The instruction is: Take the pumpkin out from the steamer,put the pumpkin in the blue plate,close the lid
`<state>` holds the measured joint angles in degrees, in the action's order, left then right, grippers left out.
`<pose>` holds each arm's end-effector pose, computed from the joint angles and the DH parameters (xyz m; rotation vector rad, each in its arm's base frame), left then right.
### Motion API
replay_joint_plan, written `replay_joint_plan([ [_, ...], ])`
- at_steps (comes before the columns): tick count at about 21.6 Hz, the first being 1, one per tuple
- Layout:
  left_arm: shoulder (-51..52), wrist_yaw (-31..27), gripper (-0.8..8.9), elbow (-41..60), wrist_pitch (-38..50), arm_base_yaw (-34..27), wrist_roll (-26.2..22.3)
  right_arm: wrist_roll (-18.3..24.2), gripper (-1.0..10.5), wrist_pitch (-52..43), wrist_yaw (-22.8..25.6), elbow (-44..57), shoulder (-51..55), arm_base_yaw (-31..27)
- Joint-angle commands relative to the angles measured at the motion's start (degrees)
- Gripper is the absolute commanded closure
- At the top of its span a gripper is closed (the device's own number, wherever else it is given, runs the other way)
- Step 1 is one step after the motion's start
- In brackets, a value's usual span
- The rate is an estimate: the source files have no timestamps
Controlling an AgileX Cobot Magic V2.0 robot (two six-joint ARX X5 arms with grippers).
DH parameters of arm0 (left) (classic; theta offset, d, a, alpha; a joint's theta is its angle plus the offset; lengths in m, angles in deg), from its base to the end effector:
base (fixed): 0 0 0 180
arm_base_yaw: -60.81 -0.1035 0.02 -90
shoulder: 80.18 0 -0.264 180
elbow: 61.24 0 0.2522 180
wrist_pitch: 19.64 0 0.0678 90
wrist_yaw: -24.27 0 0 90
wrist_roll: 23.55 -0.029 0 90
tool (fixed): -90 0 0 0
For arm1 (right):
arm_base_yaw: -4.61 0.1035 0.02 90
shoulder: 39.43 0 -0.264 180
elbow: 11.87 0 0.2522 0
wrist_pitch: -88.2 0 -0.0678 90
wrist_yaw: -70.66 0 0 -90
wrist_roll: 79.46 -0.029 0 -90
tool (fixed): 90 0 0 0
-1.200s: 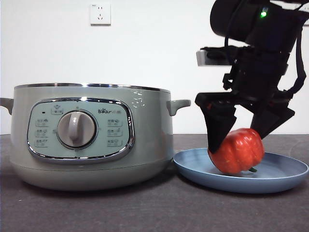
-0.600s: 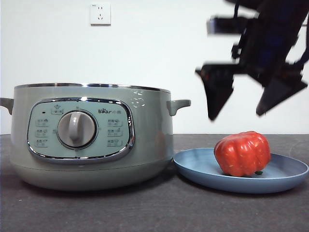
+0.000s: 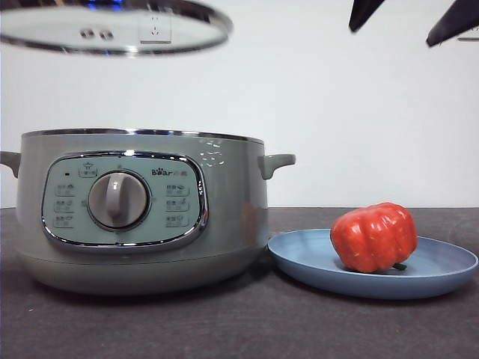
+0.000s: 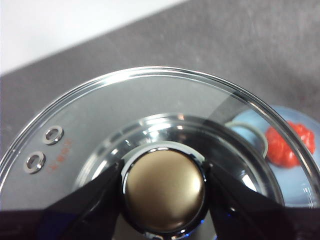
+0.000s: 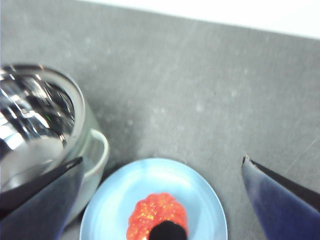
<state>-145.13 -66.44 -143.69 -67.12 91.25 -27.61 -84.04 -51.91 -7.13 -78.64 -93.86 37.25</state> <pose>0.2007 -0.1175 0.3701 0.2098 0.4919 -0.5252 0.1701 0.1017 0.3277 -0.1066 0.4600 0.3312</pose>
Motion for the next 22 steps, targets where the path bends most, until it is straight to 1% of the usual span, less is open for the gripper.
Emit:
replay_joint_plan([
  [1, -2.6, 1.3, 8.22, -1.1, 2.9, 0.0, -0.5, -0.5, 3.8, -0.2, 0.2, 0.3, 1.1, 0.0],
  [8, -10.6, 3.4, 8.22, -1.1, 5.4, 0.0, -0.4, -0.5, 3.8, -0.1, 0.3, 0.3, 1.6, 0.0],
  [12, -12.1, 5.0, 8.22, -1.1, 5.6, 0.0, -0.1, -0.5, 3.8, -0.1, 0.3, 0.3, 1.6, 0.0],
  [22, -14.3, 5.2, 8.22, -1.1, 4.5, 0.0, -0.2, -0.5, 3.8, -0.1, 0.3, 0.3, 1.6, 0.0],
])
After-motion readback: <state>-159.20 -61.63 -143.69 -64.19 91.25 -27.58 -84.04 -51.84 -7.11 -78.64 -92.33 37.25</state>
